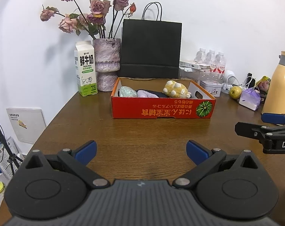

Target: Organize objects

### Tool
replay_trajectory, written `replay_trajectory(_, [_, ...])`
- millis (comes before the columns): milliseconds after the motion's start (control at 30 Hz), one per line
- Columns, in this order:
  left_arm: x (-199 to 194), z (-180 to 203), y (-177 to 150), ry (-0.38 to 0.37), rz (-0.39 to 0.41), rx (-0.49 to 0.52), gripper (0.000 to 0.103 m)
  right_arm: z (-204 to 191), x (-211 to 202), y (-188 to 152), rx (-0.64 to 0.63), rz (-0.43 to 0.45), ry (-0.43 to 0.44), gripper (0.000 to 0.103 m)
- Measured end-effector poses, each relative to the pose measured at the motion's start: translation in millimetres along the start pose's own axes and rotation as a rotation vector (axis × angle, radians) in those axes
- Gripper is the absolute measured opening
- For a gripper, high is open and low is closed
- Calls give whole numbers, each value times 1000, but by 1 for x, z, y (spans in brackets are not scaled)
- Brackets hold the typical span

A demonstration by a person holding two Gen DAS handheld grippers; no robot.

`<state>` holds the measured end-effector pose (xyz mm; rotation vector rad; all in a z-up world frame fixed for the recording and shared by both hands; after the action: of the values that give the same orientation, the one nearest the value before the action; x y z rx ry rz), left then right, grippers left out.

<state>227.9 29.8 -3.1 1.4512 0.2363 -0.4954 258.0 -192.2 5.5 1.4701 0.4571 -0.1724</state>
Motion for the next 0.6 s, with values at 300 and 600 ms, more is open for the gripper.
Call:
replay_trajectory(300, [-4, 1, 1, -3, 7, 1, 103, 1, -3, 0, 0, 1, -2, 103])
replay_trajectory(600, [-7, 2, -1, -2, 7, 1, 103, 1, -3, 0, 0, 1, -1, 103])
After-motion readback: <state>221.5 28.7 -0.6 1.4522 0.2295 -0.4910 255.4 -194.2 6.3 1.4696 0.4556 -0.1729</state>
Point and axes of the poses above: each gripper's, at about its wrist camera, not at the fingertips, and x roughly the way its jaws point, z to its right, y to its top, the point moved 5 cm from there along x, roughly the way its jaws point, and after that the axes turned 12 degrees about -y, right-handed, at the moved point
